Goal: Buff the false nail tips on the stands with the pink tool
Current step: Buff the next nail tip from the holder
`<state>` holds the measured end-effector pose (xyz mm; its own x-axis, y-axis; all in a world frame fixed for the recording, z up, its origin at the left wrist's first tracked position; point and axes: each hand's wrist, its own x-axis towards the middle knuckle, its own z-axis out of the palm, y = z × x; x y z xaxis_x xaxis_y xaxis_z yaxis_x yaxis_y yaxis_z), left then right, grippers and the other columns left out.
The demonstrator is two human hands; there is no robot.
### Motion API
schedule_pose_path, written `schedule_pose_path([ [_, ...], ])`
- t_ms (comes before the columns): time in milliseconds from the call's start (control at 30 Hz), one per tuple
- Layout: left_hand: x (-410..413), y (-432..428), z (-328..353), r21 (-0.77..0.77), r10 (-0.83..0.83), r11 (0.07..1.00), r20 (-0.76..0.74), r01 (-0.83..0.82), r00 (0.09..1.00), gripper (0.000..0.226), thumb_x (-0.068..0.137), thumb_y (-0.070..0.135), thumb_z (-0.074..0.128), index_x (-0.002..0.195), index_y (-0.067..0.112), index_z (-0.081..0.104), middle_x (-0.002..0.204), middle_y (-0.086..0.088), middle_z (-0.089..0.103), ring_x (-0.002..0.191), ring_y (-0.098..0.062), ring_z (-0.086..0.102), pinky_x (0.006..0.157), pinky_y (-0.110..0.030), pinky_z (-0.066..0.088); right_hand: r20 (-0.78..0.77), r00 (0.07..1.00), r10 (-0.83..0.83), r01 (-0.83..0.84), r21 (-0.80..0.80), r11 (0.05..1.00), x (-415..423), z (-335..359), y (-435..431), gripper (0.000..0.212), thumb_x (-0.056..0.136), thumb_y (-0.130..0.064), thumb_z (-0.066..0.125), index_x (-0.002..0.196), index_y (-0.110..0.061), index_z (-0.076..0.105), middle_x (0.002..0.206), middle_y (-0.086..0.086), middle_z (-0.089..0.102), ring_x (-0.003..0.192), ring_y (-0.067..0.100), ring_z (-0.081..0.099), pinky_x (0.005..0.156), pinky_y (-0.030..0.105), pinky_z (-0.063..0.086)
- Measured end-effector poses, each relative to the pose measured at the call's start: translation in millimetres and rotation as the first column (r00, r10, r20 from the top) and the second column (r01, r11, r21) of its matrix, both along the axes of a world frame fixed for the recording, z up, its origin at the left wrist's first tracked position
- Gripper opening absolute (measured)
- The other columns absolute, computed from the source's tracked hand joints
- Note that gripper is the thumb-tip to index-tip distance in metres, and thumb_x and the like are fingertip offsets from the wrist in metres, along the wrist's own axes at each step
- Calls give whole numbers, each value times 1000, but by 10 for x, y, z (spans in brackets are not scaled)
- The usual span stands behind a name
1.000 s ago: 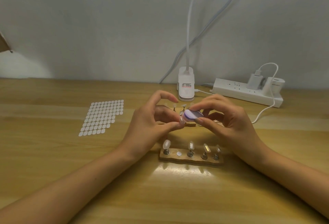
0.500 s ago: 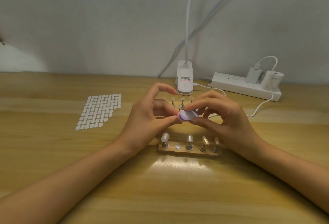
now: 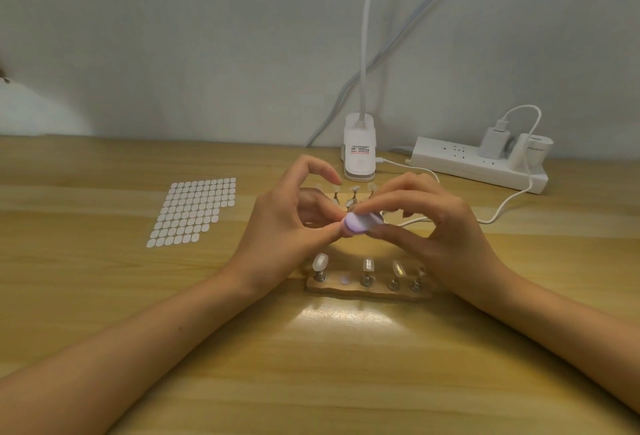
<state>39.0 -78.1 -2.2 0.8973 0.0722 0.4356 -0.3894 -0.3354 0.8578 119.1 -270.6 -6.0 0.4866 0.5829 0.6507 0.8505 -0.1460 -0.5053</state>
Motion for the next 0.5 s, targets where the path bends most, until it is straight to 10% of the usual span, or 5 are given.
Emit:
schedule_pose_path([
  [500,-6,-7,3,28,-11,1000,22,11,1000,47,79,5,83,111,21,53,80,0,78,79,-14,77,77,-21,59,-48,998,-45,47,37,998,12,5,-3,21,85,-39,64,105,-39,70,103,-19,67,104,20,57,79,33,45],
])
